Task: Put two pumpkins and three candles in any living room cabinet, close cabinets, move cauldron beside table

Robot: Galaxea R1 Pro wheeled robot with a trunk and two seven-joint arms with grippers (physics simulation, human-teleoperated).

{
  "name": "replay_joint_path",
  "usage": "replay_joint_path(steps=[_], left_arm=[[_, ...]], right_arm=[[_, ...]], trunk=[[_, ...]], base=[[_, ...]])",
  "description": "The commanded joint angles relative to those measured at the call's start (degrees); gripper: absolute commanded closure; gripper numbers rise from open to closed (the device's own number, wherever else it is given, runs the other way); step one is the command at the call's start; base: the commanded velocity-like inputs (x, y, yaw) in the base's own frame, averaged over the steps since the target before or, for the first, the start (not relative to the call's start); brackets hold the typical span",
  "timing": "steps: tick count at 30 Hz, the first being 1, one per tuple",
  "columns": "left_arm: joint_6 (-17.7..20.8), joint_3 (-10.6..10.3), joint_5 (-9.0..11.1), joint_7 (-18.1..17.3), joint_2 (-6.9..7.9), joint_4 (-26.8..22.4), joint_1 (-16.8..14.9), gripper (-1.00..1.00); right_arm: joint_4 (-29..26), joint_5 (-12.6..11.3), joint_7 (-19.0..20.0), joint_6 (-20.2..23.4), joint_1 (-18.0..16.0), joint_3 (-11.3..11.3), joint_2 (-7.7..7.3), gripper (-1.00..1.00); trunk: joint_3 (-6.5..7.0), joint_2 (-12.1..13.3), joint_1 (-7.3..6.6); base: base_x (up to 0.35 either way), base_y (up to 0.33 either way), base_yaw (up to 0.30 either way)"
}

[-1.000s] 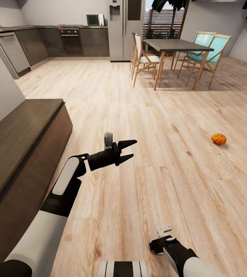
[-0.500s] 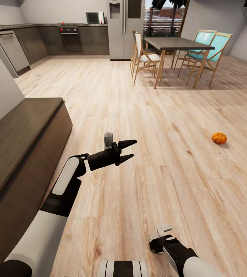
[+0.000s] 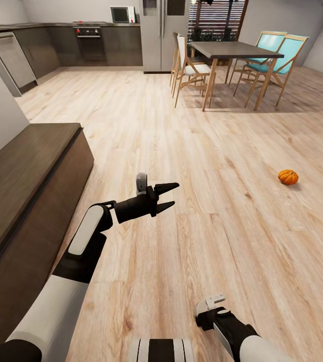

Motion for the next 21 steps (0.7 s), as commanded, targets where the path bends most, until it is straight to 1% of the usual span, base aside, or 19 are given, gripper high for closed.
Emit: replay_joint_path(steps=[1,15,16,21], left_arm=[[0.00,0.00,0.00,0.00,0.00,0.00,0.00,-1.00],[-0.01,0.00,0.00,0.00,0.00,0.00,0.00,-1.00],[-0.01,0.00,0.00,0.00,0.00,0.00,0.00,-1.00],[-0.01,0.00,0.00,0.00,0.00,0.00,0.00,-1.00]], right_arm=[[0.00,0.00,0.06,-0.06,0.00,0.00,0.04,-1.00],[0.00,0.00,0.11,-0.28,0.00,0.00,-0.09,-1.00],[0.00,0.02,0.12,-0.35,0.00,0.00,-0.11,1.00],[0.00,0.06,0.11,-0.43,0.00,0.00,-0.01,1.00]], trunk=[[0.00,0.00,0.00],[0.00,0.00,0.00],[0.00,0.00,0.00],[0.00,0.00,0.00]], base=[[0.000,0.000,0.000],[0.000,0.000,0.000],[0.000,0.000,0.000],[0.000,0.000,0.000]])
